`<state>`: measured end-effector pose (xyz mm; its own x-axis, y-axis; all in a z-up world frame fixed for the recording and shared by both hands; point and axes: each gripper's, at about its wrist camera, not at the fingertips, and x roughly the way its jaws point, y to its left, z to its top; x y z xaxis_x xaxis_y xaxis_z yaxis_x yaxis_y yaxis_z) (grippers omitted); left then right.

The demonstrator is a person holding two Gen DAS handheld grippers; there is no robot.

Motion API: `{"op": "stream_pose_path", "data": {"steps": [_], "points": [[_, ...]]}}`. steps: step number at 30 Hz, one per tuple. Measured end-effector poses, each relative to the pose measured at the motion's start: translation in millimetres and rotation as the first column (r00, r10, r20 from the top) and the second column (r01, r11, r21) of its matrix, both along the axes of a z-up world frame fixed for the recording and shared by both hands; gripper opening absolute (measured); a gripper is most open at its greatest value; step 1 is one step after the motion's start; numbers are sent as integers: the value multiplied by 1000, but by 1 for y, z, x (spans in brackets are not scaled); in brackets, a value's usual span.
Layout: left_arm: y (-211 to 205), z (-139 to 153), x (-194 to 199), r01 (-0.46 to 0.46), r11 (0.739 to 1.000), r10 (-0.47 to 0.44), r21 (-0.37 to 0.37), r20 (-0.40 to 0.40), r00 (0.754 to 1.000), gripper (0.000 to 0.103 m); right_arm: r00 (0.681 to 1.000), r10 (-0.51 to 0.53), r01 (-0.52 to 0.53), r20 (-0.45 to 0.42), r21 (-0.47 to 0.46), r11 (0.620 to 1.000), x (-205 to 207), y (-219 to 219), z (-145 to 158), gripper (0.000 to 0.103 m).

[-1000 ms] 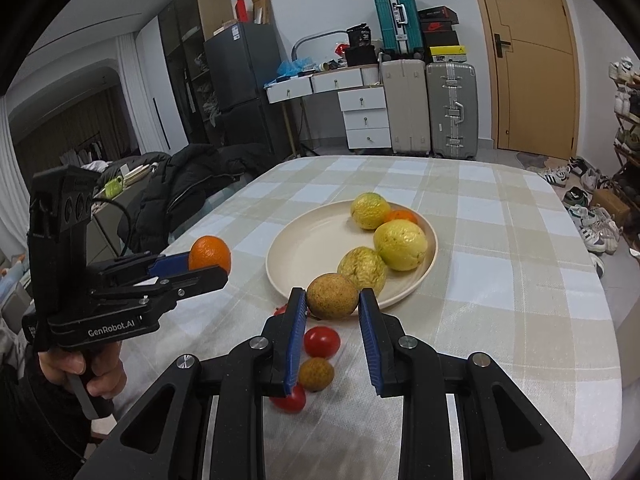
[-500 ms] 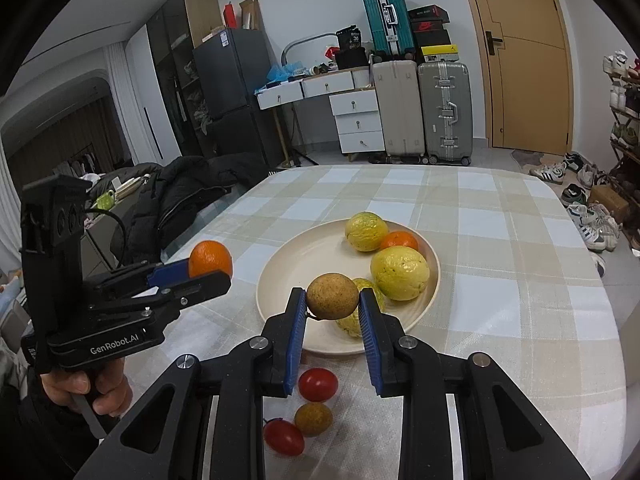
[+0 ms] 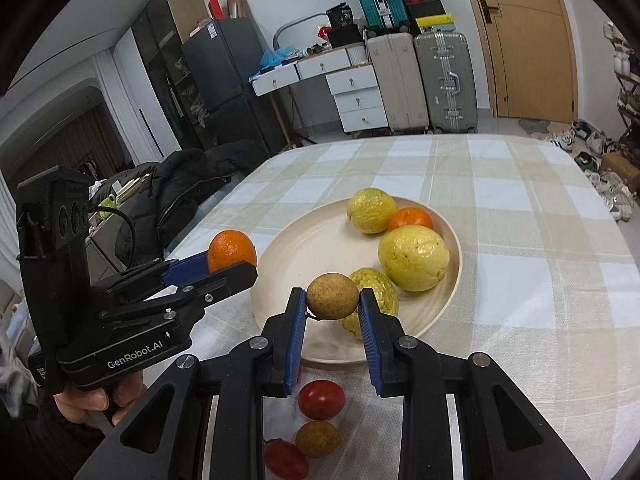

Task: Organize fruits
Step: 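Carry the orange and kiwi over the cream plate with both tools, then open both tools to drop the orange and kiwi onto the plate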

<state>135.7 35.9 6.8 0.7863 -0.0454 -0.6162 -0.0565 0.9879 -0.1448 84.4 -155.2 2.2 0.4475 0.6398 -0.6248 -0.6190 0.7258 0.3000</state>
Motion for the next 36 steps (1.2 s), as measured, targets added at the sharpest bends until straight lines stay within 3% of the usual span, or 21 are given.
{"op": "stream_pose_path", "data": {"steps": [15, 36], "points": [[-4, -27, 18, 17, 1000, -16, 25, -56, 998, 38, 999, 24, -26, -49, -53, 998, 5, 16, -24, 27], [4, -34, 37, 1, 1000, 0, 11, -101, 995, 38, 994, -72, 66, -83, -81, 995, 47, 9, -35, 27]]}}
